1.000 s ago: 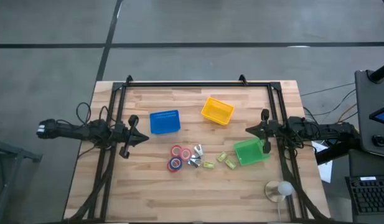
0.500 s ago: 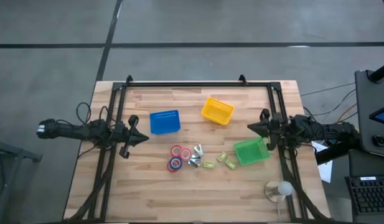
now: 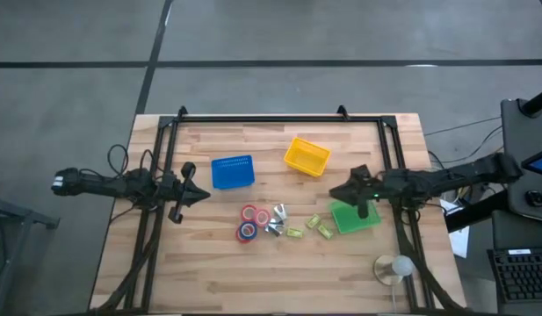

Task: Pick and place Stapler, Stapler remover, tape
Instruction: Put the top green staple box into the green bin

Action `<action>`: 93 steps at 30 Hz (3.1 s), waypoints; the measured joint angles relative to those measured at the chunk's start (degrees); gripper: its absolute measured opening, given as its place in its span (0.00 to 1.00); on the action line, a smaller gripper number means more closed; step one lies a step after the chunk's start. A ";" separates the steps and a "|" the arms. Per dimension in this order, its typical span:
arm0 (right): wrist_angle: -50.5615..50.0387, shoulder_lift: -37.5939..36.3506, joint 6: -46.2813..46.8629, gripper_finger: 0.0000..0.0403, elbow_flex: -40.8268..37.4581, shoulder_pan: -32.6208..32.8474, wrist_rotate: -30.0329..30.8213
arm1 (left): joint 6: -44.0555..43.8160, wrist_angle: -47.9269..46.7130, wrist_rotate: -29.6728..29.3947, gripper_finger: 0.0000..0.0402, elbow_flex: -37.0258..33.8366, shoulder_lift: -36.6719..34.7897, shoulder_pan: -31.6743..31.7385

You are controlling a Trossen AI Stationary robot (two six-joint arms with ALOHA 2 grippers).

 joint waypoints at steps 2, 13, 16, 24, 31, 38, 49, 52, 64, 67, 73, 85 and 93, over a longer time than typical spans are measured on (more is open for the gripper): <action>-4.39 5.66 0.13 0.35 4.23 0.00 0.01 | 0.00 0.00 0.00 0.04 0.00 -0.02 0.02; -31.64 33.69 1.60 0.77 29.88 -0.02 -0.78 | -0.02 0.00 0.00 0.04 0.00 -0.02 0.00; -36.62 39.27 2.48 0.85 34.81 -0.02 -4.14 | 0.00 0.00 0.00 0.04 0.00 0.00 0.00; -50.83 50.18 4.39 0.91 45.31 0.47 -7.18 | 0.00 -0.01 0.00 0.04 0.00 -0.01 0.00; -55.33 56.64 2.52 0.91 51.33 0.74 -8.14 | 0.00 -0.37 0.00 0.04 0.00 0.00 0.00; -62.32 64.17 -0.26 0.91 56.86 0.74 -8.40 | 0.00 -0.35 0.00 0.04 0.00 -0.01 0.01; -67.13 68.91 -0.77 0.91 60.45 1.04 -11.23 | 0.00 -0.42 -0.02 0.04 0.00 -0.02 0.02; -67.33 68.78 0.48 0.91 60.37 1.14 -11.66 | 0.00 -0.59 0.00 0.04 0.00 -0.02 0.00; -65.23 70.78 2.88 0.91 60.10 1.11 -13.02 | -0.01 -1.30 0.00 0.04 0.00 0.33 0.02; -65.58 71.94 2.88 0.91 60.07 1.22 -13.28 | -0.01 -1.35 0.00 0.04 0.00 0.44 0.02; -66.09 72.72 2.86 0.91 60.10 1.20 -13.49 | 0.00 -1.66 0.00 0.04 0.00 0.70 0.00; -65.52 72.63 2.81 0.78 60.05 1.22 -13.30 | -0.01 -1.73 0.00 0.04 0.00 0.70 0.02; -65.13 72.66 1.22 0.65 60.03 1.20 -12.63 | 0.00 -1.95 0.00 0.04 0.00 0.70 0.00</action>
